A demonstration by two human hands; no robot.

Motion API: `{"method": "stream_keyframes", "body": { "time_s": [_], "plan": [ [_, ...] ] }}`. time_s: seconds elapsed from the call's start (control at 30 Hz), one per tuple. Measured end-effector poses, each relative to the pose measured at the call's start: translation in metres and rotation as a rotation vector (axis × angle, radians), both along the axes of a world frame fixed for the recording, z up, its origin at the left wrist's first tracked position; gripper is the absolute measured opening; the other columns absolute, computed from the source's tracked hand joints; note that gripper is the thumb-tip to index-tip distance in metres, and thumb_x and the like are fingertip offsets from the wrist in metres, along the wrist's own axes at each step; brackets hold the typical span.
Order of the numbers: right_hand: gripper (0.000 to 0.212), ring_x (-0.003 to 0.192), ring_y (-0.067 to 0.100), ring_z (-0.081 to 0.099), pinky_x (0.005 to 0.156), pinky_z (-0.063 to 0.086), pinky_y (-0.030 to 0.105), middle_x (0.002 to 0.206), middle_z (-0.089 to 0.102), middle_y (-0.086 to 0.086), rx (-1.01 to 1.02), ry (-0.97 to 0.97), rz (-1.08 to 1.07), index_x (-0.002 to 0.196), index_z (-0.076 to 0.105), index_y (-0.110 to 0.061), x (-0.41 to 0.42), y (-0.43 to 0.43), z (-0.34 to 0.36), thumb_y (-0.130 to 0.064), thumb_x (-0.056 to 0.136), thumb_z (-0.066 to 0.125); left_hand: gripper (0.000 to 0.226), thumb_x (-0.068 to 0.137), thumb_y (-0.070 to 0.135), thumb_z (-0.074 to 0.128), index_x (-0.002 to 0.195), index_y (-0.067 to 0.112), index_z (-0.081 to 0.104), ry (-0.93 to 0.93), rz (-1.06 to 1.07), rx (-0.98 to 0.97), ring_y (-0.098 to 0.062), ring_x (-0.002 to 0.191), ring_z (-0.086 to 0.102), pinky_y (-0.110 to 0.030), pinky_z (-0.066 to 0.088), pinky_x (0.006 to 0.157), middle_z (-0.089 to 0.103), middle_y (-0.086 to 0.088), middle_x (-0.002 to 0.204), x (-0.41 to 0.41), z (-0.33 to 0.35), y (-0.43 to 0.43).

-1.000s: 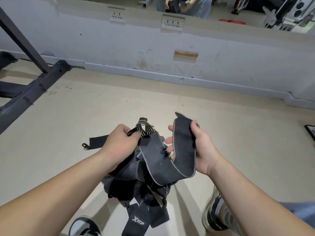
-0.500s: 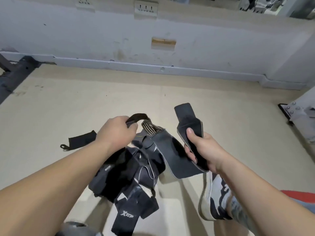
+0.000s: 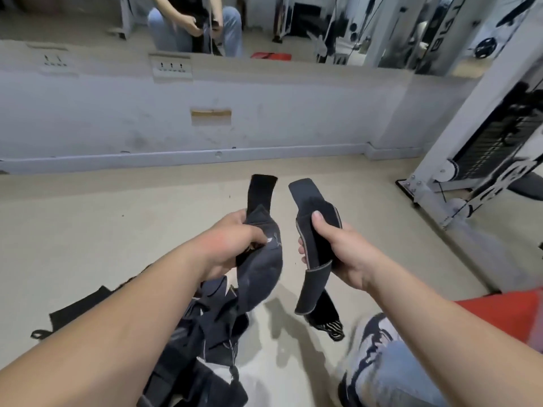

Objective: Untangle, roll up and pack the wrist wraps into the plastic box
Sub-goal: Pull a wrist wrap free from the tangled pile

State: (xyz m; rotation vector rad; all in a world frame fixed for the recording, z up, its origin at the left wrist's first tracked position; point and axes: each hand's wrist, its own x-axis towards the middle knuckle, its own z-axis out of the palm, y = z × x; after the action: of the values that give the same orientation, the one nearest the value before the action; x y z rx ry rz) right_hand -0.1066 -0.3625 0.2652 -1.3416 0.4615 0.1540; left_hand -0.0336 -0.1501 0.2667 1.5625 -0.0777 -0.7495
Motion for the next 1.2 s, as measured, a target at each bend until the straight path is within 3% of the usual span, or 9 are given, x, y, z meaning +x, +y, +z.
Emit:
{"method": "stream_keyframes", "body": {
  "time_s": [0.27, 0.37, 0.5, 0.63, 0.77, 0.87, 1.0, 1.1, 1.2],
  "plan": [
    [0.04, 0.113, 0.029, 0.075, 0.114, 0.045, 0.056, 0.126, 0.076, 0.013, 0.071, -0.11, 0.015, 0.14, 0.06, -0.012, 0.021, -0.033, 0.007, -0.038, 0.111, 0.049, 0.021, 0.098, -0.001, 0.068, 0.119, 0.003, 0.073, -0.16, 0.07, -0.229, -0.031, 0.095, 0.078, -0.04, 0.064, 0.085, 0.08, -0.014, 0.107, -0.006, 0.037, -0.039],
    [0.037, 0.099, 0.025, 0.077, 0.11, 0.048, 0.056, 0.114, 0.08, 0.008, -0.03, -0.126, -0.013, 0.131, 0.063, -0.018, 0.019, -0.039, 0.023, -0.043, 0.112, 0.044, 0.018, 0.104, 0.005, 0.061, 0.118, 0.005, 0.073, -0.201, 0.065, -0.176, -0.038, 0.107, 0.076, -0.048, 0.061, 0.096, 0.079, -0.02, 0.113, -0.012, 0.038, -0.055],
    [0.043, 0.106, 0.034, 0.072, 0.107, 0.051, 0.052, 0.114, 0.078, 0.015, 0.061, -0.165, -0.047, 0.127, 0.063, -0.012, 0.013, -0.048, 0.047, -0.046, 0.112, 0.042, 0.02, 0.107, 0.007, 0.055, 0.118, 0.009, 0.073, -0.188, 0.112, -0.139, -0.026, 0.095, 0.075, -0.04, 0.06, 0.089, 0.079, -0.016, 0.112, -0.02, 0.038, -0.067],
    [0.043, 0.082, 0.018, 0.057, 0.081, 0.048, 0.032, 0.102, 0.065, 0.008, 0.094, -0.18, -0.083, 0.127, 0.064, -0.022, 0.007, -0.053, 0.064, -0.057, 0.105, 0.051, 0.021, 0.108, 0.009, 0.055, 0.119, 0.013, 0.072, -0.215, 0.085, -0.115, -0.025, 0.093, 0.076, -0.042, 0.06, 0.089, 0.08, -0.014, 0.109, -0.03, 0.051, -0.069],
    [0.043, 0.073, 0.021, 0.05, 0.082, 0.046, 0.038, 0.084, 0.052, 0.005, 0.351, -0.222, -0.016, 0.107, 0.063, -0.022, 0.001, -0.048, 0.074, -0.054, 0.083, 0.079, 0.024, 0.108, 0.005, 0.051, 0.123, 0.009, 0.07, -0.22, 0.058, -0.14, -0.026, 0.096, 0.074, -0.042, 0.057, 0.093, 0.078, -0.018, 0.116, -0.034, 0.062, -0.07],
    [0.038, 0.071, 0.024, 0.05, 0.08, 0.044, 0.04, 0.081, 0.052, 0.008, 0.493, -0.218, -0.042, 0.1, 0.06, -0.017, 0.0, -0.045, 0.078, -0.054, 0.092, 0.063, 0.026, 0.108, 0.002, 0.05, 0.126, 0.007, 0.068, -0.143, 0.076, -0.213, -0.029, 0.098, 0.072, -0.043, 0.057, 0.095, 0.076, -0.022, 0.119, -0.038, 0.064, -0.066],
    [0.01, 0.065, 0.021, 0.058, 0.066, 0.047, 0.033, 0.08, 0.057, 0.007, 0.456, -0.175, -0.102, 0.095, 0.06, -0.014, 0.002, -0.047, 0.083, -0.019, 0.099, 0.052, 0.031, 0.107, 0.006, 0.045, 0.126, 0.003, 0.07, 0.09, 0.144, -0.377, -0.026, 0.095, 0.075, -0.035, 0.062, 0.08, 0.077, -0.016, 0.113, -0.038, 0.072, -0.057],
    [0.029, 0.081, 0.018, 0.069, 0.072, 0.055, 0.03, 0.099, 0.07, 0.011, 0.27, -0.152, -0.199, 0.124, 0.063, -0.008, 0.005, -0.047, 0.08, 0.003, 0.097, 0.059, 0.03, 0.109, 0.008, 0.046, 0.127, 0.003, 0.07, 0.061, 0.184, -0.364, -0.025, 0.097, 0.076, -0.034, 0.062, 0.081, 0.077, -0.016, 0.118, -0.037, 0.074, -0.054],
    [0.029, 0.071, 0.019, 0.072, 0.061, 0.059, 0.027, 0.093, 0.073, 0.013, 0.231, -0.132, -0.222, 0.118, 0.068, -0.001, 0.003, -0.048, 0.074, 0.005, 0.09, 0.072, 0.029, 0.11, 0.01, 0.049, 0.129, 0.004, 0.069, -0.04, 0.171, -0.274, -0.026, 0.1, 0.074, -0.036, 0.061, 0.086, 0.076, -0.017, 0.122, -0.038, 0.075, -0.054]
  ]
}}
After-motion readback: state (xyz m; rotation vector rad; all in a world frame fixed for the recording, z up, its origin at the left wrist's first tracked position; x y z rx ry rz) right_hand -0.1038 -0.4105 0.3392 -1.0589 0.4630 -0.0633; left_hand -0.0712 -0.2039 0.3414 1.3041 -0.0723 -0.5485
